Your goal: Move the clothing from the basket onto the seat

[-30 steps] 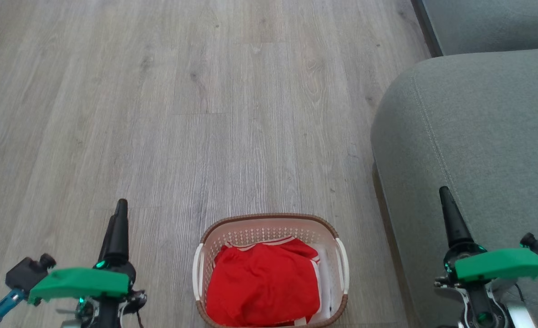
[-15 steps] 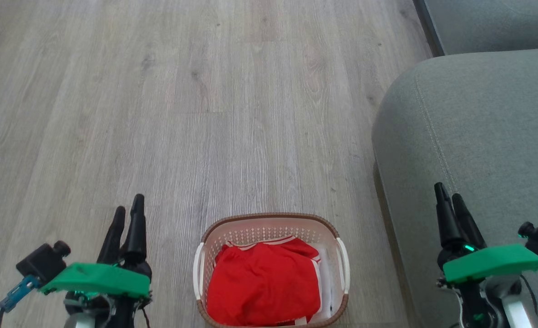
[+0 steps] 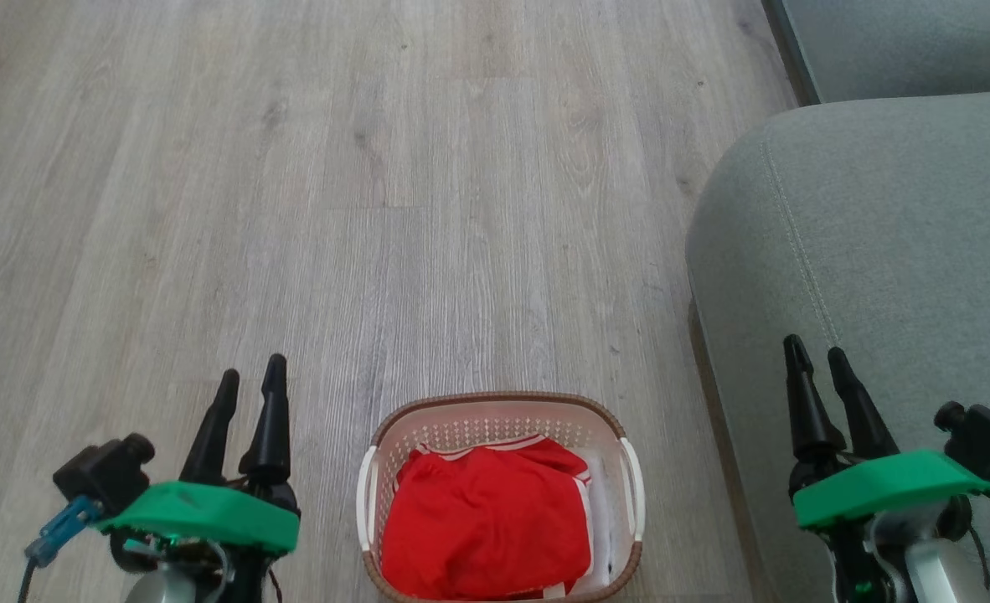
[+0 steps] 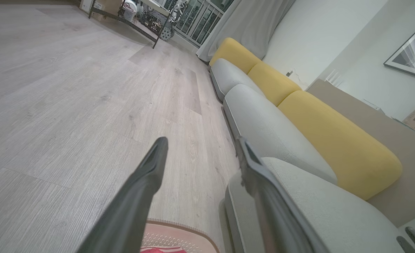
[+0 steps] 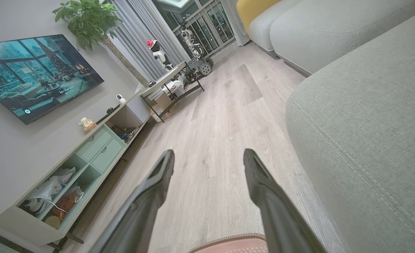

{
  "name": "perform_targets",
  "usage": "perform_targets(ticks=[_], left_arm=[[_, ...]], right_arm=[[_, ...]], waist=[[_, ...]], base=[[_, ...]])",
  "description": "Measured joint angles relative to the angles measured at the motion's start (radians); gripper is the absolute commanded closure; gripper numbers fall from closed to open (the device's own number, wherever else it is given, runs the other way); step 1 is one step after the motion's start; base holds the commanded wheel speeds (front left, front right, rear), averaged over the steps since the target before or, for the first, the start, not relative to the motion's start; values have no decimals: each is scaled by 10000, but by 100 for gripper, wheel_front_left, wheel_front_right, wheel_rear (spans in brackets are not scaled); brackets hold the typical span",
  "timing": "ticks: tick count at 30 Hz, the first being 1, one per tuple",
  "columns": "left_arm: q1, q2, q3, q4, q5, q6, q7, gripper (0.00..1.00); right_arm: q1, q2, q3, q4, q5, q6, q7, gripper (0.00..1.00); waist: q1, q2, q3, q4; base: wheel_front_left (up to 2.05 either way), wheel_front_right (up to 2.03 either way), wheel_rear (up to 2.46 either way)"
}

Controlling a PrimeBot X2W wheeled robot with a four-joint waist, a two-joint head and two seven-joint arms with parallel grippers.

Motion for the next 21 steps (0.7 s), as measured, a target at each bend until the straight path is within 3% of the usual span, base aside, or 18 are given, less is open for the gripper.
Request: perform_targets(ticks=[21], left_arm=[[-25, 4, -330, -297, 2466, 84, -612, 0]], right_arm=[[4, -2, 341, -174, -2403, 0, -579, 0]], waist=[[0, 0, -2, 13]], base=[[0, 0, 0]])
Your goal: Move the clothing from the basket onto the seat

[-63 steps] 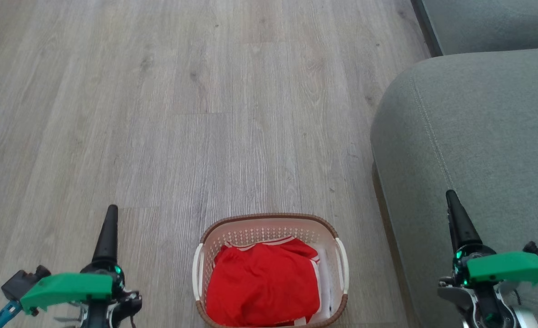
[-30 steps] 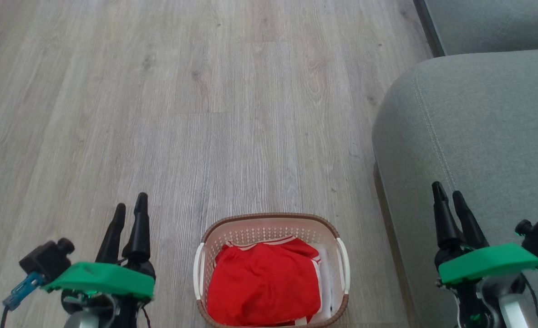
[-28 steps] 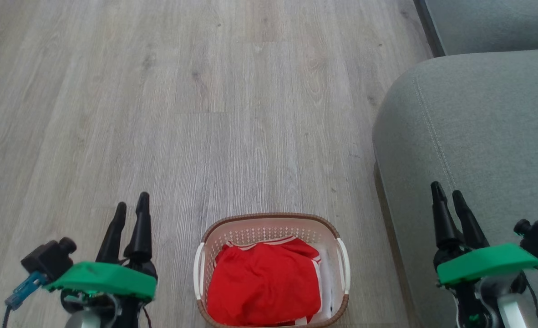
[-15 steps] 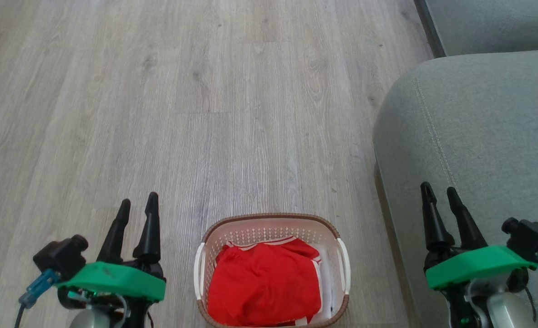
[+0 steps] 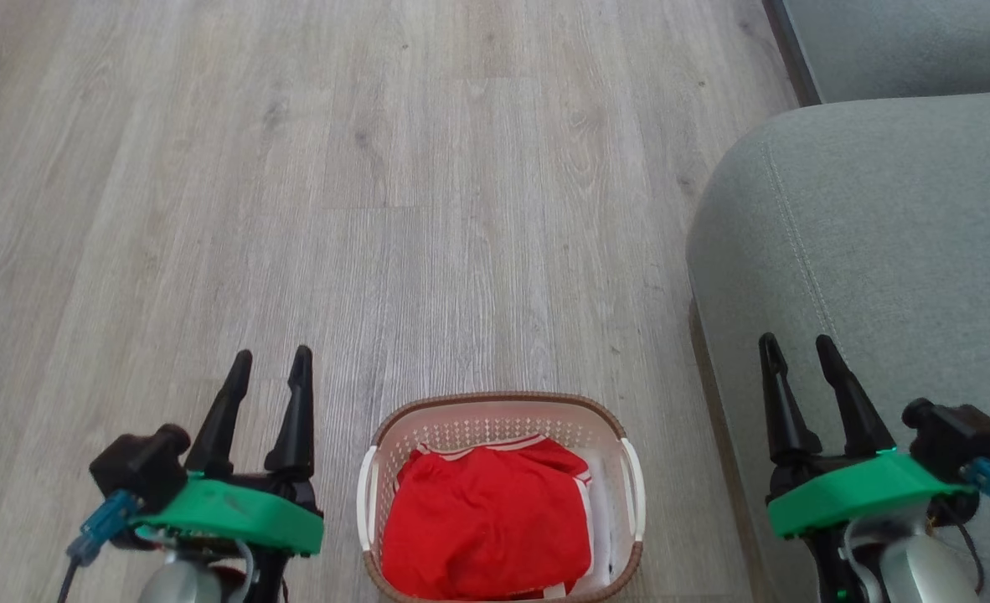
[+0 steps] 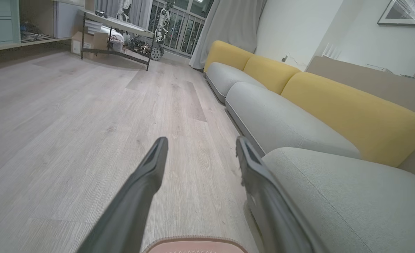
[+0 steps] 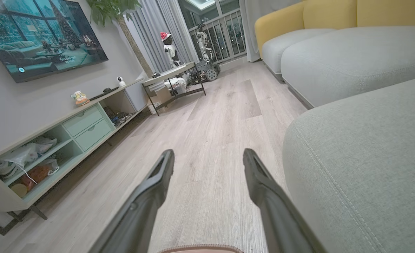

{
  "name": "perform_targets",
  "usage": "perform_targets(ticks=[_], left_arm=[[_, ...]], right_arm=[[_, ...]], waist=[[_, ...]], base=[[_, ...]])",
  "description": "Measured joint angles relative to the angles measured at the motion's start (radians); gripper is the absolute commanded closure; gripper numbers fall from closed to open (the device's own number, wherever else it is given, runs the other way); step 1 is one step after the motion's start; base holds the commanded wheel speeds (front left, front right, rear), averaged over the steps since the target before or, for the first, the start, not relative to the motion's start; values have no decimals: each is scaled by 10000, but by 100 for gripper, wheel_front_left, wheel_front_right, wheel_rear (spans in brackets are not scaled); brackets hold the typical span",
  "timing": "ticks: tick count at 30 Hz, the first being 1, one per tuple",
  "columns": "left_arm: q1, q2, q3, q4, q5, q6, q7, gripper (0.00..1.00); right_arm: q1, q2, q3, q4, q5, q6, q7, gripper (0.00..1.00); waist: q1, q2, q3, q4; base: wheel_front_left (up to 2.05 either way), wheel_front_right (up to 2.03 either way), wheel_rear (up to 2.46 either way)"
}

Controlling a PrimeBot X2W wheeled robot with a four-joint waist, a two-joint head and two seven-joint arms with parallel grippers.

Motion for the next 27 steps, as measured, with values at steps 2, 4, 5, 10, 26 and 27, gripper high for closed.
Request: perform_targets(ticks=[2, 4, 5, 10, 26, 27], left_arm=[[-13, 2, -10, -65, 249, 0, -31, 0], [-16, 2, -27, -96, 483, 0, -105, 0], [-17, 2, -33, -102, 608, 0, -111, 0], [-19, 2, -84, -167, 1183, 0, -286, 0], [-132, 4, -372, -535, 3212, 0, -757, 0], [-132, 4, -372, -535, 3212, 0, -757, 0]], right_arm=[[0, 0, 23, -19, -226, 0, -96, 0], [0, 0, 52, -44, -464, 0, -150, 0], [0, 0, 77, -50, -593, 0, -186, 0], [0, -2, 180, -138, -1185, 0, -318, 0], [4, -6, 368, -433, -3135, 0, -805, 0], [4, -6, 368, -433, -3135, 0, -805, 0]], waist=[[0, 0, 0, 0], [0, 0, -2, -3], [0, 0, -3, -4], [0, 0, -10, -9], [0, 0, -14, 20], [0, 0, -14, 20]], base=[[0, 0, 0], [0, 0, 0], [0, 0, 0], [0, 0, 0], [0, 0, 0], [0, 0, 0]])
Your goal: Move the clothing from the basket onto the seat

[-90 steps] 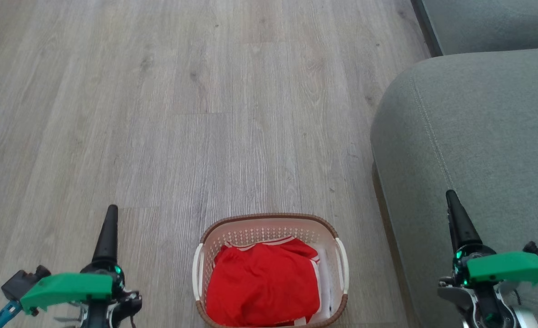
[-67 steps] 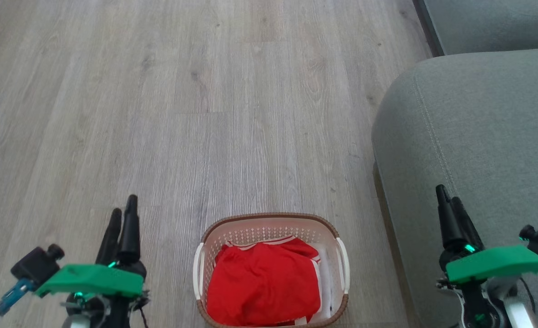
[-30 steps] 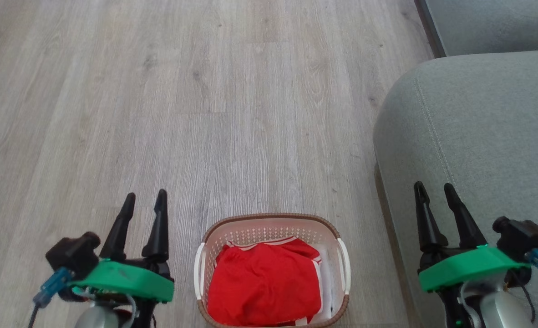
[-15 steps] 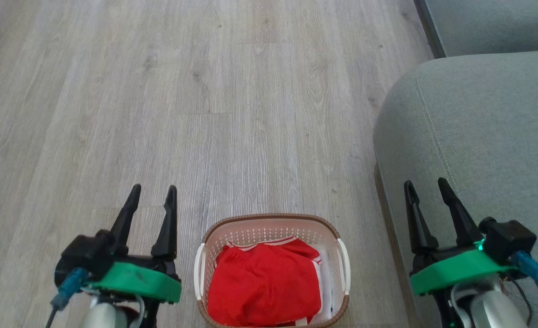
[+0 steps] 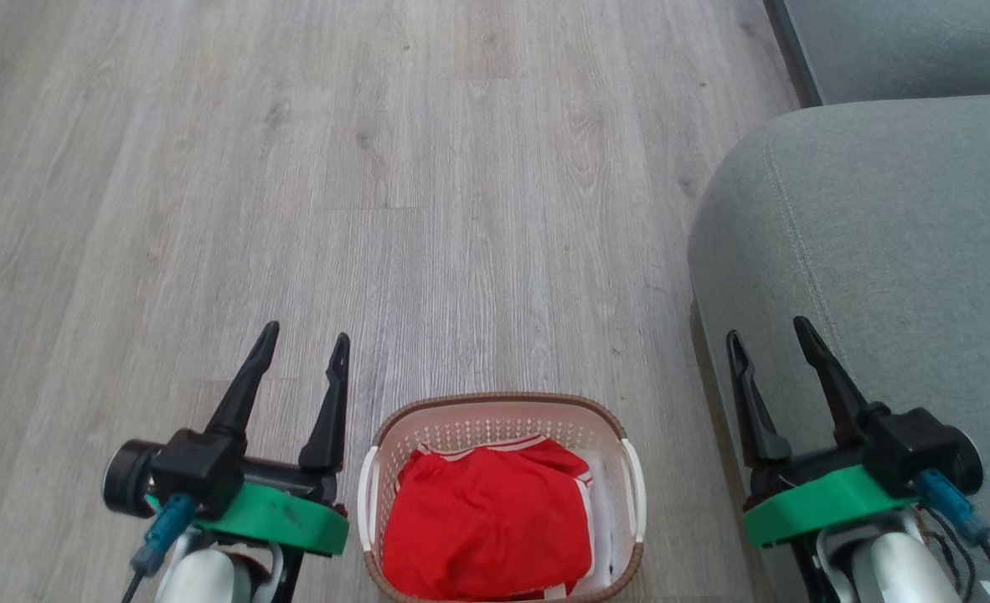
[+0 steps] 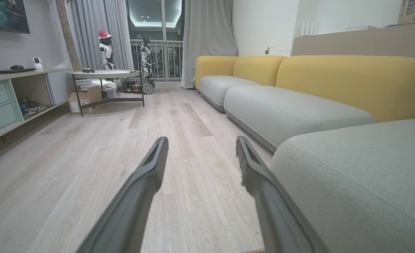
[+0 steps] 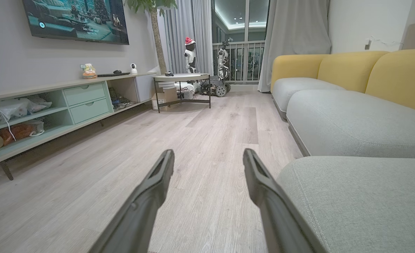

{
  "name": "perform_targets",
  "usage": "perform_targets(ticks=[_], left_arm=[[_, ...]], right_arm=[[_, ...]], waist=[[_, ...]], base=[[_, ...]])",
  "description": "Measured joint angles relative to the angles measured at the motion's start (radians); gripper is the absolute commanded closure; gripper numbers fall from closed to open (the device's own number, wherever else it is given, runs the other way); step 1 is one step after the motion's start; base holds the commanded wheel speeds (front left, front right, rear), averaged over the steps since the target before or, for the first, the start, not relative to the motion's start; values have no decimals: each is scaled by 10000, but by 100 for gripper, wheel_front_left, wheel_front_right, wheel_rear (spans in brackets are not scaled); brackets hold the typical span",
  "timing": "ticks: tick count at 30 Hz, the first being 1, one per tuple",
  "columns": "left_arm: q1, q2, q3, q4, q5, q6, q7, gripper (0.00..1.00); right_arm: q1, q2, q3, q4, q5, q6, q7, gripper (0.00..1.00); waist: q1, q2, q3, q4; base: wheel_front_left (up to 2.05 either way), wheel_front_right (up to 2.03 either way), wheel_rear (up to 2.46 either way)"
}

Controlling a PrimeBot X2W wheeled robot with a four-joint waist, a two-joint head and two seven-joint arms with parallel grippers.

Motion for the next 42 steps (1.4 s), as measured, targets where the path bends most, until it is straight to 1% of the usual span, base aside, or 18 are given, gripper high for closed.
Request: perform_targets(ticks=[15, 24, 31, 42], left_arm=[[1, 0, 0, -4, 36, 0, -4, 0], [2, 0, 6, 6, 33, 0, -4, 0], [-25, 0, -13, 46, 25, 0, -4, 0], [-746, -2, -125, 593, -614, -15, -6, 0]], right_arm=[[1, 0, 48, -23, -8, 0, -10, 0], [0, 0, -46, -12, 21, 0, -10, 0], [-30, 0, -146, 4, 35, 0, -10, 0], [-520, 6, -311, -314, 36, 0, -10, 0]], waist=[[0, 0, 5, -24], [0, 0, 119, -161], [0, 0, 503, -327], [0, 0, 1579, -754]], base=[[0, 0, 0], [0, 0, 0], [0, 0, 0], [0, 0, 0]])
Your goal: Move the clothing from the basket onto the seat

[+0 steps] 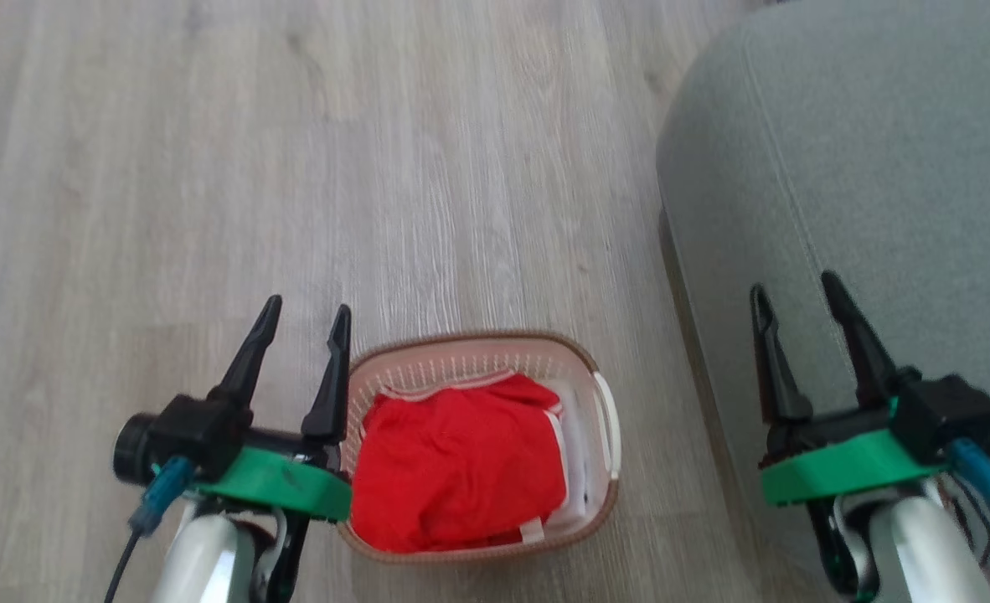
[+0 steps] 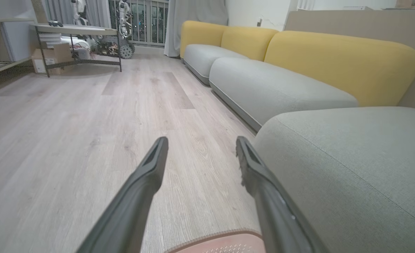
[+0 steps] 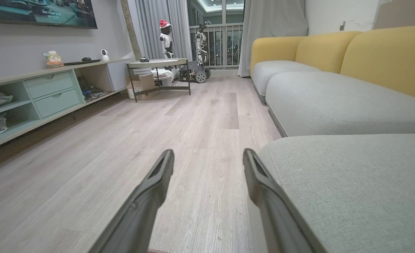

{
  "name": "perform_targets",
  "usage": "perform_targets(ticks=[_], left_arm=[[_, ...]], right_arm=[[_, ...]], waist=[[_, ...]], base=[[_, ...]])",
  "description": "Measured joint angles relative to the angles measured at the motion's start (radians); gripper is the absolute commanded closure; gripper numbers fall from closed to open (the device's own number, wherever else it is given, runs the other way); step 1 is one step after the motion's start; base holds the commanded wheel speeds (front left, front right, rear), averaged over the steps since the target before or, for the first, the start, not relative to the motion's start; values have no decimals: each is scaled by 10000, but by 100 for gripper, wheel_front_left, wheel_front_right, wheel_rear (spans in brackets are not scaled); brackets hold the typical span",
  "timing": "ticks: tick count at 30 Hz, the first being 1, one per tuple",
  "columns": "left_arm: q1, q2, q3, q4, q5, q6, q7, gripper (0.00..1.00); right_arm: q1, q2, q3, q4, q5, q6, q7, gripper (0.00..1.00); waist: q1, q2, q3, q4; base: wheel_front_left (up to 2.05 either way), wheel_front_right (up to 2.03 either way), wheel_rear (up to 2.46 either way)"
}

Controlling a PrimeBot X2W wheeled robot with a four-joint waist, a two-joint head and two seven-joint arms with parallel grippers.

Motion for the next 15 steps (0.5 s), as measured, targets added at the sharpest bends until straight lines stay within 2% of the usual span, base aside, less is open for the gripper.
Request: perform_targets(ticks=[15], left_arm=[[-2242, 31, -596, 2376, -648, -86, 17, 0]], right_arm=[[-1417, 33, -236, -431, 336, 0, -2, 0]], waist=[[1, 0, 2078, -657]], base=[[0, 0, 0]])
